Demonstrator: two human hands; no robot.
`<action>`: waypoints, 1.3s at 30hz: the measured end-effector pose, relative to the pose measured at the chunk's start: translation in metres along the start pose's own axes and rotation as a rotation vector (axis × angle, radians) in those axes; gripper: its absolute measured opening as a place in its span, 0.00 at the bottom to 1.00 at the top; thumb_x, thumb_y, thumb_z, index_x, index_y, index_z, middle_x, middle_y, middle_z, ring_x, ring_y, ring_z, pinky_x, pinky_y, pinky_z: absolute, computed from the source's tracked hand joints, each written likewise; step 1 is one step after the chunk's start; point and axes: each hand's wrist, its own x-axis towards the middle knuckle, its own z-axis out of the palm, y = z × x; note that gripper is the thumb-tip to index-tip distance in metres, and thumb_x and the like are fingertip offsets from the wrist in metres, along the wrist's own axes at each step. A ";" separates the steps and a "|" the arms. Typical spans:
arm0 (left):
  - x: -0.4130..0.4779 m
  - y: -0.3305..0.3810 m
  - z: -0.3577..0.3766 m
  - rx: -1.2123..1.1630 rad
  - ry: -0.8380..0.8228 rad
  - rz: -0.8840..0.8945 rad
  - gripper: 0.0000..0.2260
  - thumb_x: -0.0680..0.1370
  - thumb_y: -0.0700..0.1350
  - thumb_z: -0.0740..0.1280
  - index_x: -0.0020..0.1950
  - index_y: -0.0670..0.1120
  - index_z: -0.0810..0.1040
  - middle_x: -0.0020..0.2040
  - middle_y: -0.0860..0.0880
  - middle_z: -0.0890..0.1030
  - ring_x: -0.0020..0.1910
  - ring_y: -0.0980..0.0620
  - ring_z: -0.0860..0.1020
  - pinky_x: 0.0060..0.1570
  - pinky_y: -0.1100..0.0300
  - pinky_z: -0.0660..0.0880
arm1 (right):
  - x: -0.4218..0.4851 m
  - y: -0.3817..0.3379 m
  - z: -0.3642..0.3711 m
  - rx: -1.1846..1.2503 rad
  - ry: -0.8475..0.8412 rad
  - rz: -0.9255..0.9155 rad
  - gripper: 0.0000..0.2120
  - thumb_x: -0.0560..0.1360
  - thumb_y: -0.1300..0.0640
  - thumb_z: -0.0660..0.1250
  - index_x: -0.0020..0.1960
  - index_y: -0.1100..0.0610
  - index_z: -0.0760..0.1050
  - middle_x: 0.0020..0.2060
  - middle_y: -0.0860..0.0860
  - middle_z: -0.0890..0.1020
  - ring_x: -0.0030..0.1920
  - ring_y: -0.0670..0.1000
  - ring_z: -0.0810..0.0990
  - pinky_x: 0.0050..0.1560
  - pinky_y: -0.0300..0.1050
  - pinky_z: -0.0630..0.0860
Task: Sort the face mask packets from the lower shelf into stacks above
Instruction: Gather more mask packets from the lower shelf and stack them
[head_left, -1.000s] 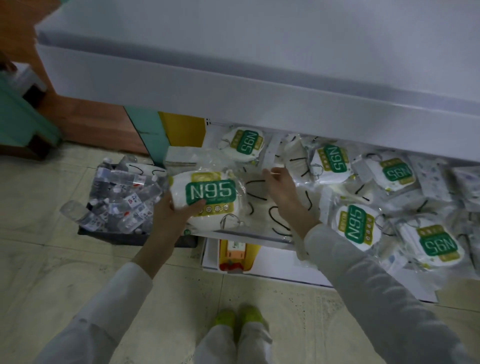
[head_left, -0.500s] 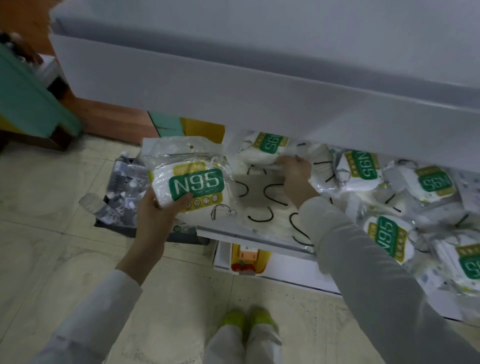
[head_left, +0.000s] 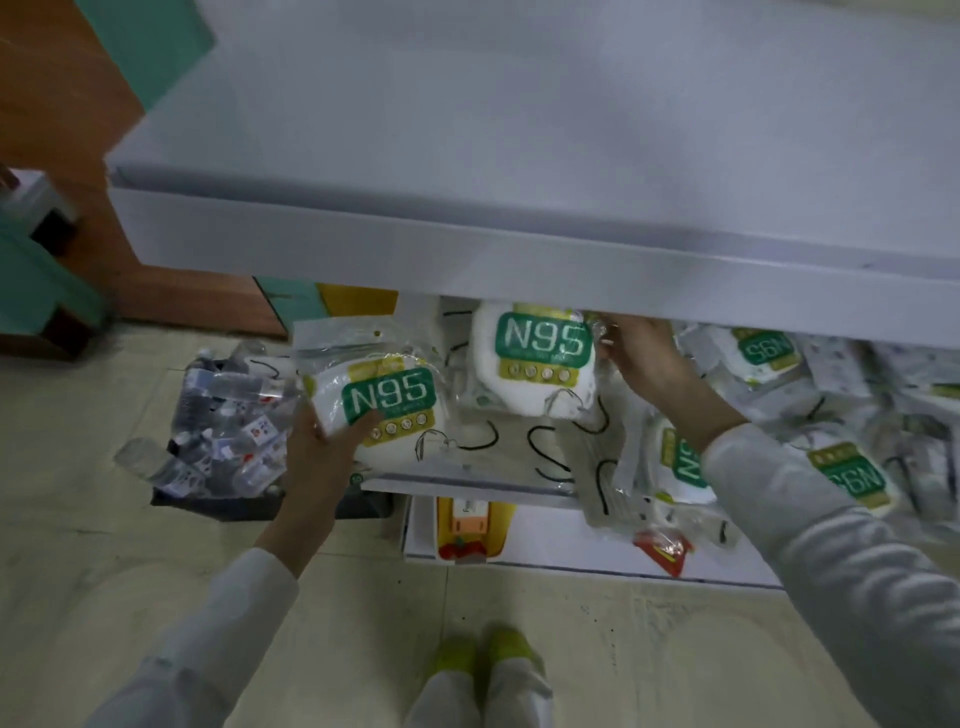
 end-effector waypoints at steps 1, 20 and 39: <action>-0.003 0.002 0.005 -0.019 -0.010 -0.016 0.16 0.75 0.35 0.68 0.61 0.44 0.74 0.47 0.55 0.80 0.40 0.65 0.81 0.33 0.71 0.76 | -0.009 -0.007 -0.002 -0.030 -0.023 0.008 0.04 0.72 0.65 0.64 0.41 0.57 0.73 0.30 0.51 0.76 0.30 0.48 0.72 0.29 0.38 0.67; -0.053 0.000 0.091 -0.140 -0.397 -0.222 0.22 0.70 0.40 0.72 0.62 0.47 0.72 0.51 0.51 0.82 0.42 0.58 0.82 0.35 0.65 0.78 | -0.104 0.041 0.030 -0.370 0.338 -0.148 0.04 0.80 0.56 0.60 0.54 0.54 0.67 0.42 0.54 0.81 0.44 0.54 0.80 0.47 0.49 0.76; -0.068 -0.035 0.144 -0.124 -0.313 -0.268 0.15 0.76 0.39 0.67 0.62 0.49 0.73 0.52 0.51 0.81 0.47 0.54 0.81 0.40 0.59 0.78 | -0.101 0.116 -0.191 -0.620 0.561 0.517 0.29 0.72 0.42 0.69 0.61 0.65 0.71 0.56 0.60 0.79 0.55 0.59 0.78 0.47 0.47 0.74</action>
